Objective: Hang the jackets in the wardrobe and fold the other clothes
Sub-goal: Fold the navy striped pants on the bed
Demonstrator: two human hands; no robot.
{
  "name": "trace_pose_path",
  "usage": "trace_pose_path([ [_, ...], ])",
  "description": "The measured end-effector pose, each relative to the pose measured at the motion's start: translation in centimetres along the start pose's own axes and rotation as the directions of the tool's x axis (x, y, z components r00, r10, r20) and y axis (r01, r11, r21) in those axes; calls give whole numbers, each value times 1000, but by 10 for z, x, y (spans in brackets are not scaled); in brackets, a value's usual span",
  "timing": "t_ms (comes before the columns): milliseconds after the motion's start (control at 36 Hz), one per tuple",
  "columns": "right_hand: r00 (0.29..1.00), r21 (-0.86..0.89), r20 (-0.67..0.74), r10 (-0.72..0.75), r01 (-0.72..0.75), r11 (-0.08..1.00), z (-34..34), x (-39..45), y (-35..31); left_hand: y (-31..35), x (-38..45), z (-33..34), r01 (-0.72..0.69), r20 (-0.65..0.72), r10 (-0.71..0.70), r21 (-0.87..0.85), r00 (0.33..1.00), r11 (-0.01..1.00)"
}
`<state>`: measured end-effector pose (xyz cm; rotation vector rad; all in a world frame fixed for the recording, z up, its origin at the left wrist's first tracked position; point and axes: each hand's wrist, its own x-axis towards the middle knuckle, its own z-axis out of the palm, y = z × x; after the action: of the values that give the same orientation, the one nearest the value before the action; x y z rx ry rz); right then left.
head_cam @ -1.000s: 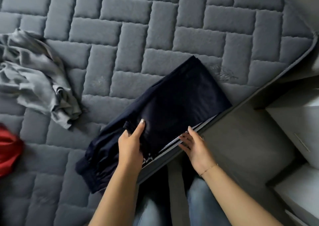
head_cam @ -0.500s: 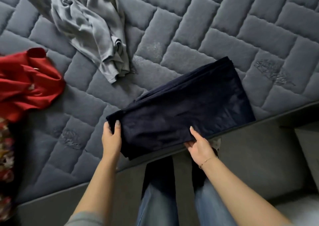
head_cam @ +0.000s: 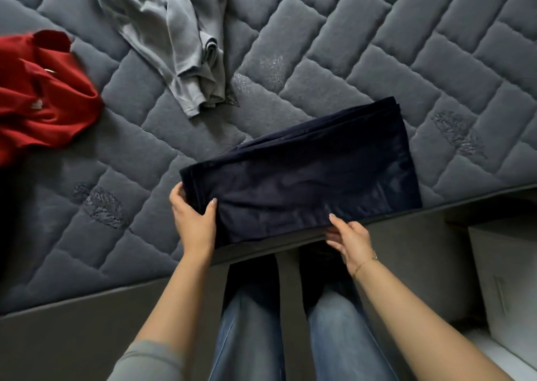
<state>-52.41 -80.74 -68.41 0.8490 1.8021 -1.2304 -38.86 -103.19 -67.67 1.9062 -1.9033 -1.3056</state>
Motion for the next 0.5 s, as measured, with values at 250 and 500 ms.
trace_pose_path([
  [250, 842, -500, -175, -509, 370, 783, -79, 35, -62, 26, -59, 61, -490, 243, 427, 487, 871, 723],
  [500, 933, -539, 52, -355, 326, 777, -116, 110, -125, 28, -69, 175, -677, 555, 387, 605, 736, 420],
])
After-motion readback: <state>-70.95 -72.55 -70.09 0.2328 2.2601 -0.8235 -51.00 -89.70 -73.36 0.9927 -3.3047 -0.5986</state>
